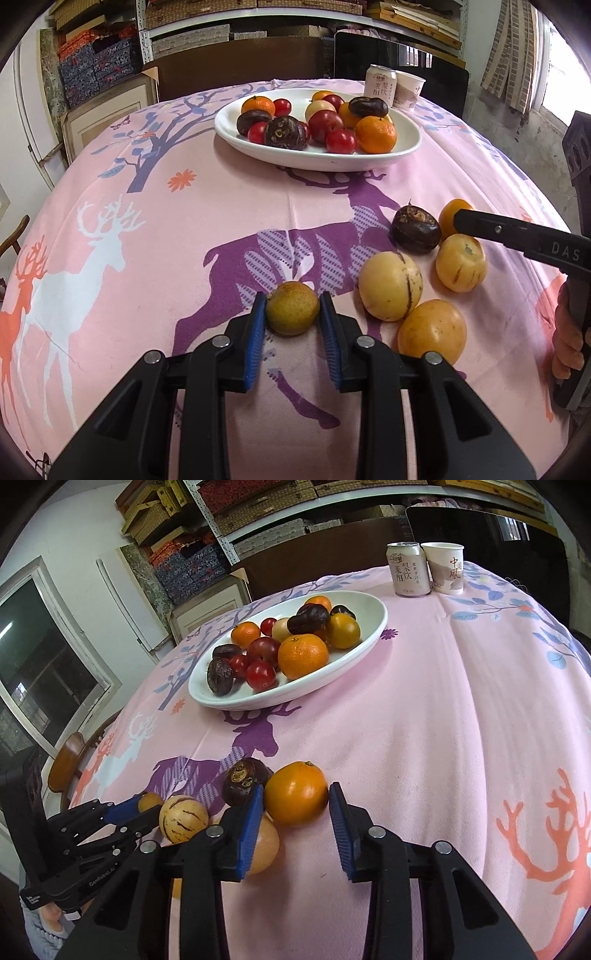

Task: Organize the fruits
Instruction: 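Grasp a small yellow pepino with the left tool while the right tool grasps a mandarin, then lower the pepino onto the plate with the left tool while the right tool releases the mandarin there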

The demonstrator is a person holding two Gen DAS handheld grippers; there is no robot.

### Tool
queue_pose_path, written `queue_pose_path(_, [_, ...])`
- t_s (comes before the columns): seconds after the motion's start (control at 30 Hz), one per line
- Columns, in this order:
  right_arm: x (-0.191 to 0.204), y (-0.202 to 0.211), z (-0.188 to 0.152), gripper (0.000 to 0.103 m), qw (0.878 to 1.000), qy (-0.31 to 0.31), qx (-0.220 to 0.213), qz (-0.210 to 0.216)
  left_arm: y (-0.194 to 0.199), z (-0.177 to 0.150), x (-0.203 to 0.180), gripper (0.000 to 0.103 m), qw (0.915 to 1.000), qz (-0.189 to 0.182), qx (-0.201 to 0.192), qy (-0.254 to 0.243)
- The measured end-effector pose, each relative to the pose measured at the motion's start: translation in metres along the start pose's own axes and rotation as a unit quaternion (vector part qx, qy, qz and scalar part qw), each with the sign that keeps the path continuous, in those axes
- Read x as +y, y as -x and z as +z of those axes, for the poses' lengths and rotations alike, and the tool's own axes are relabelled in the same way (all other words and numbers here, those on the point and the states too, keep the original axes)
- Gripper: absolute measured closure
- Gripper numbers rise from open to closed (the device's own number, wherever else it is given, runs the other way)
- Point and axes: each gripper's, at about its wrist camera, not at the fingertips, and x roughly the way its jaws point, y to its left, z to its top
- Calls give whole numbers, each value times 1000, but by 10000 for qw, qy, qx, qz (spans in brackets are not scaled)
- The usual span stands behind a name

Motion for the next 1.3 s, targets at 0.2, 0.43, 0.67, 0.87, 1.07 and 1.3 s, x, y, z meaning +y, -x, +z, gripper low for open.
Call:
queue_pose_path(0.2, [-4, 11, -2, 67, 9996, -72, -257, -72, 6, 2, 0, 75, 9998, 15, -179, 54])
queue_pose_path(0.43, [-19, 33, 3, 67, 9972, -390, -639, -95, 19, 39, -1, 75, 9982, 14, -551, 219])
queue_pose_path(0.67, [-21, 53, 55, 67, 9939, -425, -1001, -157, 4, 102, -15, 75, 9966, -233, -738, 274])
queue_pose_path(0.87, [-9, 32, 111, 67, 9932, -334, -1108, -142, -37, 129, -25, 75, 9973, -299, -601, 308])
queue_pose_path(1.07, [15, -24, 144, 67, 9959, -152, -887, 74, -61, 134, -17, 68, 9969, -440, -516, 396])
queue_pose_path(1.3, [27, -60, 147, 66, 9981, 224, -561, -107, -56, 131, -21, 39, 9959, -556, -657, 287])
